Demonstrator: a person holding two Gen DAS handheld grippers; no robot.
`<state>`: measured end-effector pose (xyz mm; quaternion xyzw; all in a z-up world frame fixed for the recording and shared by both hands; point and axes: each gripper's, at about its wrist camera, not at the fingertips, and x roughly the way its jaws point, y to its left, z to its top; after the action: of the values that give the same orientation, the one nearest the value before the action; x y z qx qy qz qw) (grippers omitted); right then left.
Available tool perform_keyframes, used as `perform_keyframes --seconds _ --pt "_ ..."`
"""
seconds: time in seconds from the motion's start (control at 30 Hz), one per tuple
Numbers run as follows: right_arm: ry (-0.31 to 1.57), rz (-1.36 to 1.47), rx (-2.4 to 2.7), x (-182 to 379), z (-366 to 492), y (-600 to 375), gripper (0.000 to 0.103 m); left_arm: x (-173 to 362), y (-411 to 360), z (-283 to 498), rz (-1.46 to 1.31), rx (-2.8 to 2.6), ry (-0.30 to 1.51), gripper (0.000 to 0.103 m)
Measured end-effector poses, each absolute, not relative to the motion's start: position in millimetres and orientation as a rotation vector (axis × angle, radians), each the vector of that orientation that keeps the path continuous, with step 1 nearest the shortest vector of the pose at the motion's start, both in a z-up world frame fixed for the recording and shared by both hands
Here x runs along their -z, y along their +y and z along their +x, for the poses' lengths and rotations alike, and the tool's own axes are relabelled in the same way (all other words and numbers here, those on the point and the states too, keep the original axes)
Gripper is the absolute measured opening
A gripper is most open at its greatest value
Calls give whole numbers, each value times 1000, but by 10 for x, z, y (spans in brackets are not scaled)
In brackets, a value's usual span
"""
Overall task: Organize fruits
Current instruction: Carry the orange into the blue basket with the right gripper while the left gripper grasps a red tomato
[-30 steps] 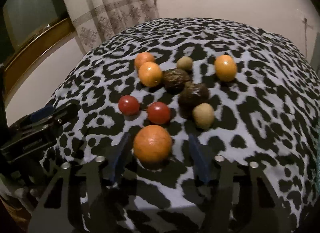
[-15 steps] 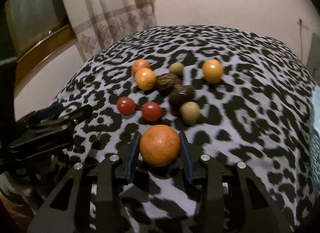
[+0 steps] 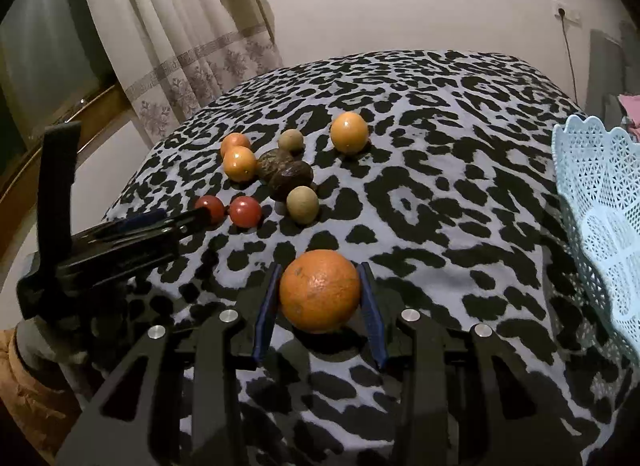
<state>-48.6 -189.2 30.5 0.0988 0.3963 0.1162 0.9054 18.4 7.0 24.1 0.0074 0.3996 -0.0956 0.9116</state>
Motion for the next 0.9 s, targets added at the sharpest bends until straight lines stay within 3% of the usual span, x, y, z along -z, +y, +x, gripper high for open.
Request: perform_keyframes --seconds 0.37,0.9 --pt "790 220 -238 -367 -560 -1977 40 -158 48 300 -32 235 858 34" --pt "662 277 -148 -705 -797 -2462 40 -425 -25 62 -39 250 811 31"
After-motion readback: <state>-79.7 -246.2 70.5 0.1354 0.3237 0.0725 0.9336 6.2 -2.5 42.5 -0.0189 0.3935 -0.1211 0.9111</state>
